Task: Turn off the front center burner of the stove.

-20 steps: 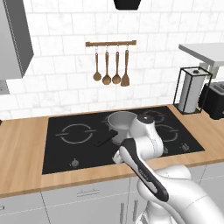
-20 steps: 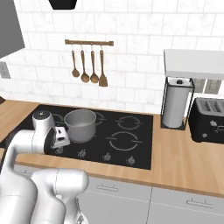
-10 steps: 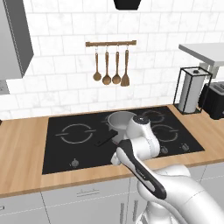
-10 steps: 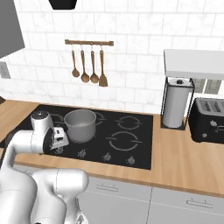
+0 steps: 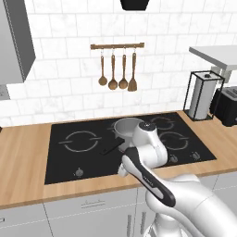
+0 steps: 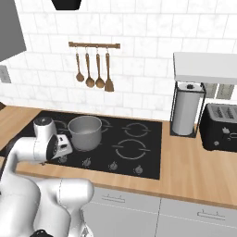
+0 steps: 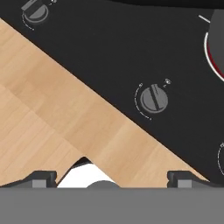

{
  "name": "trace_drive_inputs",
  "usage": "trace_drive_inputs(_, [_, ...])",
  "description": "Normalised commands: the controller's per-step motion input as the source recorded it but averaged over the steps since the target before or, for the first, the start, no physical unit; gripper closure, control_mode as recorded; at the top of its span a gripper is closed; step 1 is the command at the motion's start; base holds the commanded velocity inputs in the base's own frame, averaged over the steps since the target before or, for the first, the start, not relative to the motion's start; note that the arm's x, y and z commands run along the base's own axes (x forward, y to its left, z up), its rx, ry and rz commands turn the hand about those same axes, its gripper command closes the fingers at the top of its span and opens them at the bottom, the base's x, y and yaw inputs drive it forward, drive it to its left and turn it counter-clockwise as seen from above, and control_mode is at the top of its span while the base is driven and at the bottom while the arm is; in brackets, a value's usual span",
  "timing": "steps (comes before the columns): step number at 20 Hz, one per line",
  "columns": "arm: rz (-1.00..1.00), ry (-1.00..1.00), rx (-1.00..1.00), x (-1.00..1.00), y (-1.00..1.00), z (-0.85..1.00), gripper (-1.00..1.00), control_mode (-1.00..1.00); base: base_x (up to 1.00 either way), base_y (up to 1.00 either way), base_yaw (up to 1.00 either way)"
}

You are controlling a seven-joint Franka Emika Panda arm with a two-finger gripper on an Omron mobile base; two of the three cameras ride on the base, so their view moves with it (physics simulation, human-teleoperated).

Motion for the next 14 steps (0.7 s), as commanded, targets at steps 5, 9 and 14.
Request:
trace_drive_inputs(5, [0.11, -0.02, 0.00, 0.04, -0.13, -0.13, -1.00, -1.00, 0.00, 0.00, 0.00])
trace_drive_inputs(9, [0.10, -0.06, 0.00, 0.07, -0.04, -0.23, -1.00, -1.00, 0.00, 0.00, 0.00])
trace_drive_inputs(14, [0.09, -0.09, 0.00, 0.03, -0.01, -0.31, -1.00, -1.00, 0.00, 0.00, 0.00])
